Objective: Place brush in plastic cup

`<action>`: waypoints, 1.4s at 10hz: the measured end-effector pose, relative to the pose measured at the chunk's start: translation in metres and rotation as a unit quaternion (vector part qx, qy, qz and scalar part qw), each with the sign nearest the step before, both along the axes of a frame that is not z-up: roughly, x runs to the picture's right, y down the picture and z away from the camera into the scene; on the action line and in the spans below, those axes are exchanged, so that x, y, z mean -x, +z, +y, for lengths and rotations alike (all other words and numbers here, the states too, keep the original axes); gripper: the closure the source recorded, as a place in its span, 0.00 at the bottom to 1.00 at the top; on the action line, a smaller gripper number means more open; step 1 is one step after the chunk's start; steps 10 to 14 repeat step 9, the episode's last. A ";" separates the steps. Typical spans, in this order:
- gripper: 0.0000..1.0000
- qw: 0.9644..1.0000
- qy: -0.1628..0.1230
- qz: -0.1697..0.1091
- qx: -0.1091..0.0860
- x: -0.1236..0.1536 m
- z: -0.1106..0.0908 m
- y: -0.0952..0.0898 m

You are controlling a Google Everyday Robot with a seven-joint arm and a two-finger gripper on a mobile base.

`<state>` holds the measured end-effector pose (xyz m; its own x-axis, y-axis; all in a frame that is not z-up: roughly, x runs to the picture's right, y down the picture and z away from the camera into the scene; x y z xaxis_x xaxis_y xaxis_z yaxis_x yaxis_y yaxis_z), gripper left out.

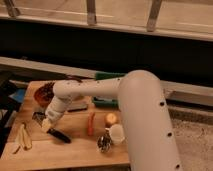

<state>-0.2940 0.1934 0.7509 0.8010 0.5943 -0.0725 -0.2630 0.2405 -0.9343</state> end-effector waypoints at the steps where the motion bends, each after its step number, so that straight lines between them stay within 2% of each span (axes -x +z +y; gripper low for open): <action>1: 0.58 1.000 0.001 0.000 0.004 0.000 0.001 0.002; 3: 0.35 1.000 0.001 -0.001 0.010 -0.001 0.000 0.006; 5: 0.22 1.000 -0.002 -0.001 0.010 -0.001 -0.004 0.008; 9: 0.21 1.000 -0.013 -0.005 -0.009 0.004 -0.028 0.008; 14: 0.21 1.000 -0.013 -0.005 -0.009 0.004 -0.028 0.008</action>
